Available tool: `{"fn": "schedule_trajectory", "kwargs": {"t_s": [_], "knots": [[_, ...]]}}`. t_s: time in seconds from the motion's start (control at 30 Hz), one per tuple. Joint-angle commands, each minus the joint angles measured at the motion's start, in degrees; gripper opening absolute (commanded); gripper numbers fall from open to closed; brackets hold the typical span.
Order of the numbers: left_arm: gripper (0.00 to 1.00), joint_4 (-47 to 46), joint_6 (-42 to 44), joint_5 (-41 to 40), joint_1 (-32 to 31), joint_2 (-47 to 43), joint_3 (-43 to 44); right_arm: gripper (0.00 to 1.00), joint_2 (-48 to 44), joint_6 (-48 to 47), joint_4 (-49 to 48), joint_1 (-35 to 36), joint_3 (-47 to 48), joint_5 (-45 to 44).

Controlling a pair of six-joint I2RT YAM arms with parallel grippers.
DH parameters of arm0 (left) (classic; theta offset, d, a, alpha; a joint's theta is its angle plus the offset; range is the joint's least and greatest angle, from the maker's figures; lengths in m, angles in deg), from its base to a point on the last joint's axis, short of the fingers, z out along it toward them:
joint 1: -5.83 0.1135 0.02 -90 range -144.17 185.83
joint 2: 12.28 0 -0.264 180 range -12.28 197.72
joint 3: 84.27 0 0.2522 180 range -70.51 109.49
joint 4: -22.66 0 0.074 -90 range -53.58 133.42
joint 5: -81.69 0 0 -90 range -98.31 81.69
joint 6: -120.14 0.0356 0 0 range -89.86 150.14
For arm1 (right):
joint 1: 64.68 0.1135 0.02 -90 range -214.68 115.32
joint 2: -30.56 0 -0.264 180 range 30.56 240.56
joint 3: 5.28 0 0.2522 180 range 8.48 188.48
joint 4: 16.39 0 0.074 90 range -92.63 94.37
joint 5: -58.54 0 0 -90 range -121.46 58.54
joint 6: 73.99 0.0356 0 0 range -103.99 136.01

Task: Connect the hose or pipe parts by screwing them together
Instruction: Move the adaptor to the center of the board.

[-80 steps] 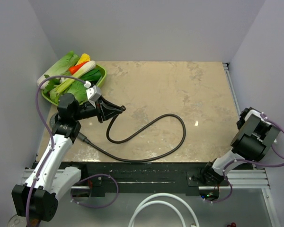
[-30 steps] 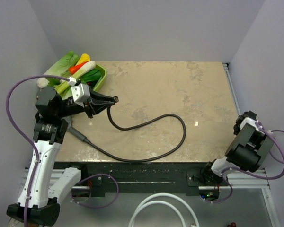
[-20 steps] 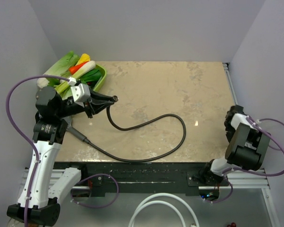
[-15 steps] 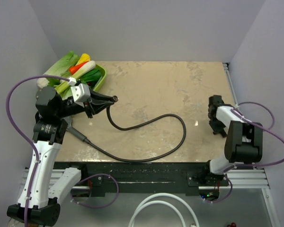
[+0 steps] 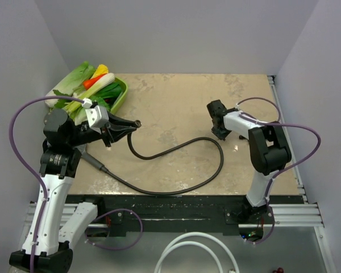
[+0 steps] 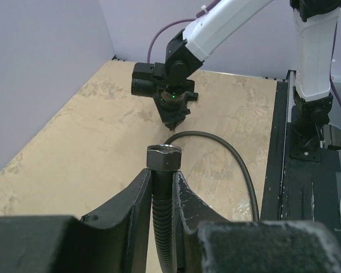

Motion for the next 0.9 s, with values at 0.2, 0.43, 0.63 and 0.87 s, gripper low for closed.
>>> {"fn": "schedule_trajectory", "kwargs": {"t_s": [0.2,0.43,0.63,0.87], "knots": [[0.00,-3.73,-1.35,0.10,0.71,-1.71,-3.89,0.38,-10.02,-3.67,4.35,-7.51,4.60,3.49],[0.00,-5.93,-1.27,1.24,0.79,-1.09,-5.65,0.42,-16.44,-0.51,10.67,-16.41,-0.67,-3.15],[0.00,-5.85,-1.27,1.42,0.71,-1.09,-5.74,0.41,-14.97,0.99,11.28,-22.21,-2.18,-3.87],[0.00,-4.71,-0.92,0.72,0.71,-1.44,-5.21,0.40,-5.92,-1.55,10.41,-23.79,0.99,-3.97]]}}
